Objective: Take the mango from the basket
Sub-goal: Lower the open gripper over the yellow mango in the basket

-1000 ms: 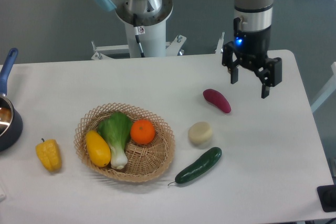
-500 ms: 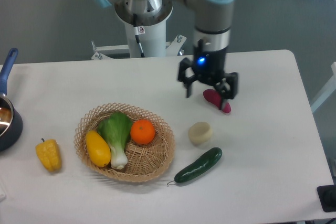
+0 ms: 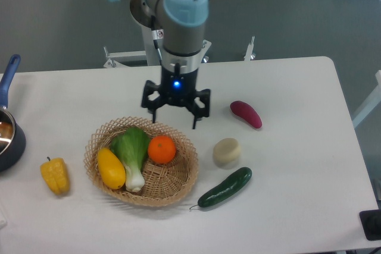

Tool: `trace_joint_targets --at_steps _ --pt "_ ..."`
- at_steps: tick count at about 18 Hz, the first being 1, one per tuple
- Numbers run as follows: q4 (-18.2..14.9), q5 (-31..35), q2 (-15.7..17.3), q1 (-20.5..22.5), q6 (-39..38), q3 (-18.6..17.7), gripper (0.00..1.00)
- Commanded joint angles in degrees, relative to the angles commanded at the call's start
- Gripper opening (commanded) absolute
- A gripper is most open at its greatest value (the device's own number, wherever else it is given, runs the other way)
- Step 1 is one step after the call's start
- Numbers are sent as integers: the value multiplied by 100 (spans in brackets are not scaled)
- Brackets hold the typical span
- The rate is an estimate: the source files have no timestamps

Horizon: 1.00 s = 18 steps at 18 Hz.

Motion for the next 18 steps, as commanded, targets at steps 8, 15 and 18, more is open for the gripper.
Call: trace_joint_targets --at_steps 8,15,18 --pt "422 9 -642 -624 -1063 246 100" --pt "466 62 -1196 -994 -1029 492 100" --pt "484 62 -1319 -1055 -1029 519 100"
